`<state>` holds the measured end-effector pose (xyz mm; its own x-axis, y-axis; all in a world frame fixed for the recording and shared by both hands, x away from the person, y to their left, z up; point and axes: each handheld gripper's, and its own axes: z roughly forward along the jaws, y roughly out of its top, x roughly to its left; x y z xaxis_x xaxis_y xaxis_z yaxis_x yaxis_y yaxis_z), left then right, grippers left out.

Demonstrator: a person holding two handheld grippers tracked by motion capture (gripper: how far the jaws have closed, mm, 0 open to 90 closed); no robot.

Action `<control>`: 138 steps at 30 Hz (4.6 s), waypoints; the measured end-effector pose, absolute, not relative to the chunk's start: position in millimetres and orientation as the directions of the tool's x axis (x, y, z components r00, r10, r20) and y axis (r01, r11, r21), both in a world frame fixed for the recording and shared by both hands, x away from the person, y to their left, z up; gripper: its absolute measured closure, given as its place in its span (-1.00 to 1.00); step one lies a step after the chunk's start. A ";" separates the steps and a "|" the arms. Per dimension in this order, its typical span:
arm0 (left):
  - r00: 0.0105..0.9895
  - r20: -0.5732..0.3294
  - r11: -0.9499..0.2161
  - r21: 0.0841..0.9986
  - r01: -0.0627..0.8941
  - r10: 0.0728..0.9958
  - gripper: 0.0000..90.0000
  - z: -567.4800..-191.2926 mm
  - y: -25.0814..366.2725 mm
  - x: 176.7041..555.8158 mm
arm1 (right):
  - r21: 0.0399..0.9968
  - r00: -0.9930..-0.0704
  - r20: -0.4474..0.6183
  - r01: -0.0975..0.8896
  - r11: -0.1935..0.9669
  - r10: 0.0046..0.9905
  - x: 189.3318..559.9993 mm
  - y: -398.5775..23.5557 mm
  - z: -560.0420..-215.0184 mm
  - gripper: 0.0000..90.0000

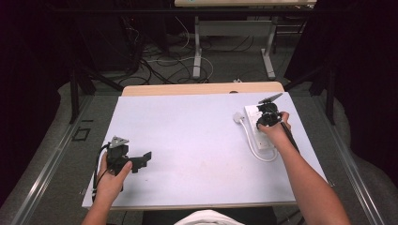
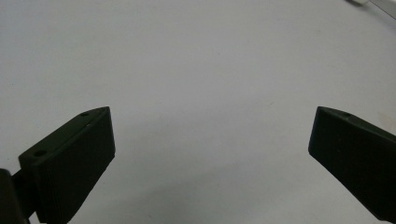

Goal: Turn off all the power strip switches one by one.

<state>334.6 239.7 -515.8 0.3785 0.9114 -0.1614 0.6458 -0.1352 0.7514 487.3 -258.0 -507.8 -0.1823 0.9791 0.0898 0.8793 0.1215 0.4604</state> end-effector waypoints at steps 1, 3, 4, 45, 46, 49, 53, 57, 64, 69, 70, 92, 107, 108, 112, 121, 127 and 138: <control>0.378 -0.160 -0.136 0.751 0.646 0.912 -0.99 -515.7 239.7 334.5 | 0.461 -0.185 0.090 0.879 0.124 0.979 487.4 -258.2 -507.9 1.00; 0.378 -0.160 -0.136 0.751 0.646 0.912 -0.99 -515.7 239.5 334.5 | 0.462 -0.184 0.090 0.878 0.123 0.979 487.2 -258.0 -508.1 1.00; 0.378 -0.159 -0.137 0.751 0.646 0.912 -0.99 -515.7 239.5 334.5 | 0.461 -0.184 0.089 0.879 0.123 0.979 487.2 -257.8 -508.0 1.00; 0.373 -0.164 -0.128 0.754 0.645 0.913 -0.99 -516.5 241.0 334.6 | 0.502 -0.154 0.073 0.859 0.097 0.985 506.2 -253.5 -499.1 1.00; 0.372 -0.165 -0.127 0.754 0.645 0.913 -0.99 -516.5 241.0 334.5 | 0.504 -0.151 0.075 0.858 0.093 0.986 506.7 -253.4 -499.0 1.00; 0.368 -0.167 -0.122 0.754 0.646 0.915 -0.99 -516.7 240.9 334.7 | 0.508 -0.152 0.069 0.856 0.097 0.986 508.0 -253.2 -498.9 1.00; 0.368 -0.166 -0.123 0.753 0.646 0.915 -0.99 -517.1 241.1 334.8 | 0.525 -0.152 0.079 0.846 0.088 0.985 510.6 -253.4 -500.5 1.00; 0.369 -0.167 -0.124 0.752 0.647 0.914 -0.99 -517.5 241.6 335.1 | 0.520 -0.130 0.083 0.852 0.068 0.988 513.1 -252.6 -502.2 1.00; 0.369 -0.165 -0.127 0.749 0.651 0.915 -0.99 -517.9 242.1 335.3 | 0.532 -0.127 0.079 0.844 0.066 0.989 516.9 -253.4 -506.4 1.00; 0.369 -0.171 -0.124 0.746 0.654 0.914 -0.99 -518.0 242.5 334.9 | 0.531 -0.123 0.085 0.845 0.060 0.989 519.3 -254.2 -508.6 1.00; 0.364 -0.176 -0.117 0.746 0.655 0.915 -0.99 -518.1 242.1 334.6 | 0.534 -0.125 0.081 0.843 0.063 0.989 520.0 -254.3 -509.5 1.00; 0.362 -0.168 -0.120 0.749 0.651 0.917 -0.99 -518.6 242.9 334.2 | 0.534 -0.121 0.095 0.844 0.052 0.988 521.8 -255.1 -512.7 1.00; 0.363 -0.169 -0.120 0.750 0.650 0.916 -0.99 -518.2 242.4 334.0 | 0.536 -0.130 0.089 0.842 0.062 0.988 521.4 -251.5 -511.8 1.00; 0.363 -0.169 -0.119 0.750 0.650 0.916 -0.99 -518.1 242.4 333.9 | 0.537 -0.129 0.090 0.842 0.061 0.987 521.6 -251.3 -511.8 1.00; 0.363 -0.169 -0.120 0.750 0.651 0.916 -0.99 -518.3 242.5 333.9 | 0.533 -0.135 0.101 0.844 0.061 0.986 522.5 -250.9 -512.1 1.00; 0.363 -0.166 -0.121 0.751 0.649 0.917 -0.99 -518.4 242.4 333.6 | 0.538 -0.152 0.071 0.838 0.090 0.986 522.6 -246.6 -515.3 1.00; 0.363 -0.164 -0.124 0.748 0.652 0.917 -0.99 -518.3 243.2 333.6 | 0.536 -0.149 0.076 0.840 0.085 0.986 522.9 -246.7 -515.2 1.00; 0.361 -0.167 -0.120 0.749 0.652 0.917 -0.99 -518.9 242.9 334.0 | 0.539 -0.140 0.089 0.839 0.071 0.986 525.0 -247.0 -514.8 1.00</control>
<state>334.0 242.9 -518.9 0.3613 0.9173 -0.1671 0.6516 -0.1202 0.7489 525.0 -247.0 -514.8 -0.1404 0.9861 0.0891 0.8395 0.0708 0.5388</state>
